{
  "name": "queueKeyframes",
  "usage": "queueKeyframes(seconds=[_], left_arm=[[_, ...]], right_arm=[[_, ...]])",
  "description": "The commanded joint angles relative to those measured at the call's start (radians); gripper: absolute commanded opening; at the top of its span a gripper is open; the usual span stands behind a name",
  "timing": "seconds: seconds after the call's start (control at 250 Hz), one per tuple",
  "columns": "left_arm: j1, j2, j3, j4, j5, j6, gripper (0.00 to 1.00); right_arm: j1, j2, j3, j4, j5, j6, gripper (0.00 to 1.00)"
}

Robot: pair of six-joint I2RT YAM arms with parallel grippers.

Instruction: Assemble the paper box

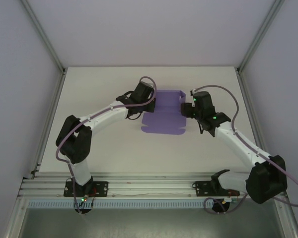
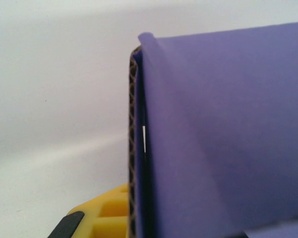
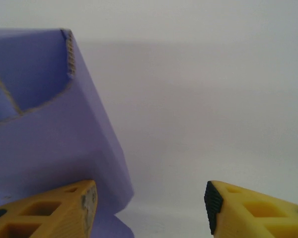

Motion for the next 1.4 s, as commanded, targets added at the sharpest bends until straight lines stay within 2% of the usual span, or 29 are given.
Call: queueKeyframes(seconds=[0.0, 0.108, 0.228, 0.304, 0.392, 0.584, 0.719, 0.855, 0.935, 1.107, 1.283, 1.395], left_arm=[[0.002, -0.017, -0.003, 0.008, 0.015, 0.016, 0.00], [0.002, -0.023, -0.012, 0.025, 0.036, 0.032, 0.00], [0.002, -0.028, -0.018, 0.030, 0.040, 0.040, 0.00], [0.002, -0.026, -0.018, 0.028, 0.044, 0.042, 0.00], [0.002, -0.028, -0.025, 0.041, 0.065, 0.044, 0.00], [0.002, -0.026, -0.023, 0.051, 0.098, 0.057, 0.00], [0.003, -0.021, -0.020, 0.051, 0.101, 0.054, 0.00], [0.002, -0.019, -0.019, 0.055, 0.111, 0.057, 0.00], [0.002, -0.013, -0.013, 0.046, 0.112, 0.060, 0.00], [0.002, -0.011, -0.005, 0.042, 0.133, 0.072, 0.00], [0.000, -0.005, 0.000, 0.033, 0.145, 0.073, 0.00], [0.000, -0.008, 0.000, 0.022, 0.118, 0.069, 0.00]], right_arm=[[-0.008, -0.090, -0.036, 0.001, 0.003, -0.009, 0.70], [-0.074, -0.174, -0.087, 0.012, 0.077, 0.033, 0.74], [-0.247, -0.226, -0.125, 0.030, -0.003, 0.087, 0.81], [-0.324, -0.220, -0.137, 0.052, -0.057, 0.118, 0.81], [-0.354, -0.169, -0.134, 0.078, -0.124, 0.117, 0.77], [-0.355, -0.004, -0.081, 0.150, -0.519, 0.010, 0.73], [-0.350, 0.088, -0.043, 0.169, -0.828, -0.049, 0.66], [-0.334, 0.114, -0.045, 0.180, -0.944, -0.104, 0.62], [-0.317, 0.117, -0.053, 0.194, -0.951, -0.124, 0.62], [-0.282, 0.176, -0.005, 0.175, -0.881, -0.155, 0.57], [-0.257, 0.191, -0.004, 0.243, -0.896, -0.157, 0.54], [-0.259, 0.159, 0.007, 0.168, -0.757, -0.154, 0.45]])
